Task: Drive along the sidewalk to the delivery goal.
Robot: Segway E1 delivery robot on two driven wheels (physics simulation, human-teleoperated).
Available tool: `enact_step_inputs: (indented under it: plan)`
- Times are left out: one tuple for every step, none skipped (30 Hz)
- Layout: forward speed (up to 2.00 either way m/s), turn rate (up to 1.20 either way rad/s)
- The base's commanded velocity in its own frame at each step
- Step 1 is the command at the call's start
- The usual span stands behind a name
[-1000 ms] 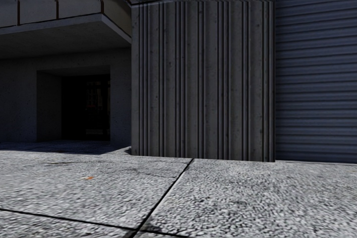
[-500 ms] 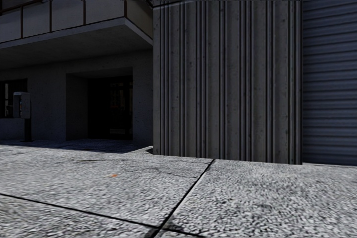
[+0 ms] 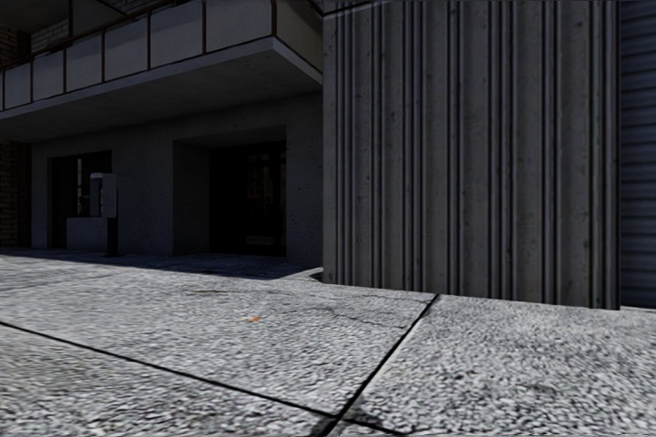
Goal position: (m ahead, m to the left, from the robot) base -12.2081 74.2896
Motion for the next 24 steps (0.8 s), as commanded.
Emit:
enact_step_inputs:
  plan:
    - [0.0, 0.4]
    - [0.0, 0.4]
    - [0.0, 0.4]
    - [0.0, 0.4]
    - [0.0, 0.4]
    - [0.0, 0.4]
    - [0.0, 0.41]
    - [0.0, 0.45]
    - [0.0, 0.55]
    - [0.0, 0.55]
    - [0.0, 0.6]
    - [0.0, 0.61]
    - [0.0, 0.62]
    - [0.0, 0.62]
    - [0.0, 0.62]
    - [0.0, 0.62]
    - [0.0, 0.62]
    - [0.0, 0.63]
    - [0.0, 0.63]
    - [0.0, 0.63]
    - [0.0, 0.63]
    - [0.0, 0.63]
    - [0.0, 0.63]
    - [0.0, 0.63]
